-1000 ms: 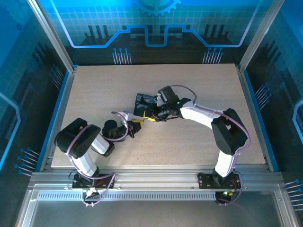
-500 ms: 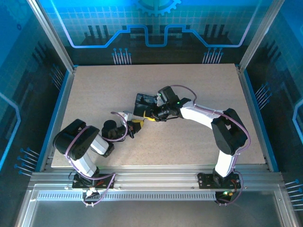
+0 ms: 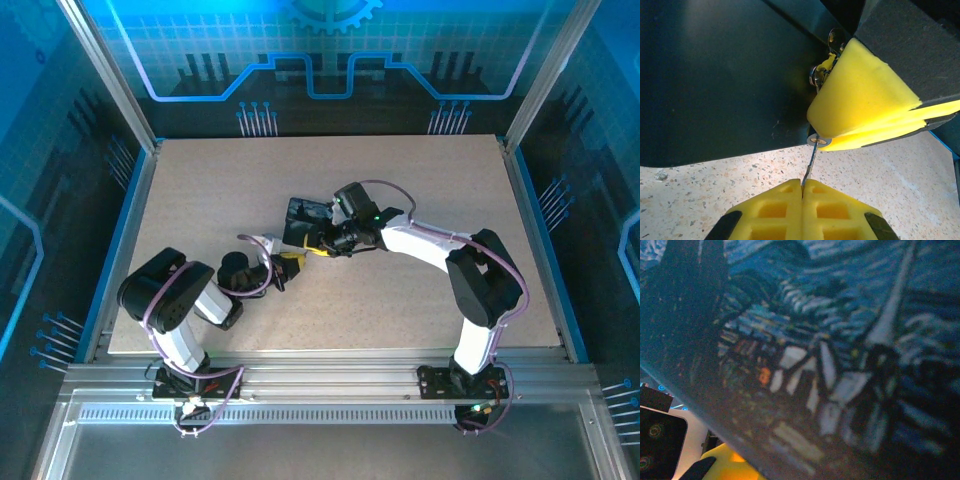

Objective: Unlock the padlock with the key

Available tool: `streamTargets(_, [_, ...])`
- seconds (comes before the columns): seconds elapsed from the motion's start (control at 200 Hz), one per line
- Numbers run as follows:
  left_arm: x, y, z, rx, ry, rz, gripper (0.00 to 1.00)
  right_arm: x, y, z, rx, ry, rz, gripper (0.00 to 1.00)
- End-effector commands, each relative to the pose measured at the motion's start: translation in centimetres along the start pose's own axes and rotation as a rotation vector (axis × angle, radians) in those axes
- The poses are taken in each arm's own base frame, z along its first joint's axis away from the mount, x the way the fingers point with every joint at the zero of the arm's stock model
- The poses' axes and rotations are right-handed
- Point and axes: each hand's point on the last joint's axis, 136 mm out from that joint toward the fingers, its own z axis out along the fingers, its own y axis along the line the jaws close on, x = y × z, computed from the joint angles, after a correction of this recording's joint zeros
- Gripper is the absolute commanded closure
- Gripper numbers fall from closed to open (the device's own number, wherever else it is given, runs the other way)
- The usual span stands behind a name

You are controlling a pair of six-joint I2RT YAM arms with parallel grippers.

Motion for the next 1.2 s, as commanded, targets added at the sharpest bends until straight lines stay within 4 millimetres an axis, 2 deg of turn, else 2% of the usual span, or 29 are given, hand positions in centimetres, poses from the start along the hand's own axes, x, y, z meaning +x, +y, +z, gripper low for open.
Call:
streamTargets(0.0, [-1.2,0.6,0.3,-0.019,-0.040,0.019,1.00,0.5,1.8,-0.6,-0.067,0.023,-0.028,0.99])
streamTargets(0.345, [-2.2,0.0,-0.3,-0.003,-0.068,0.028,1.00,0.3,0.8,-1.1,0.002,-0.004,-0.058,0.99])
streamTargets(0.665, [-2.2,0.4,-0.2,-0.020,-0.069,0.008,1.00,0.3,1.4,-1.2,-0.019,0.000,-0.054,0.99])
streamTargets(0.9, [-3.0,-1.0,0.2,0.026,-0.085,0.001,1.00,1.0,2.2,-0.7,-0.085,0.038,-0.024,0.99])
streamTargets(1.1, [-3.9,-2.2,-0.5,0.062,-0.107,0.003,1.00,1.1,1.3,-1.1,-0.043,0.023,-0.026,0.99])
streamTargets(1.196, [-4.3,-2.1,-0.7,0.059,-0.116,-0.002,1.00,1.1,1.2,-1.2,-0.038,0.019,-0.024,0.99])
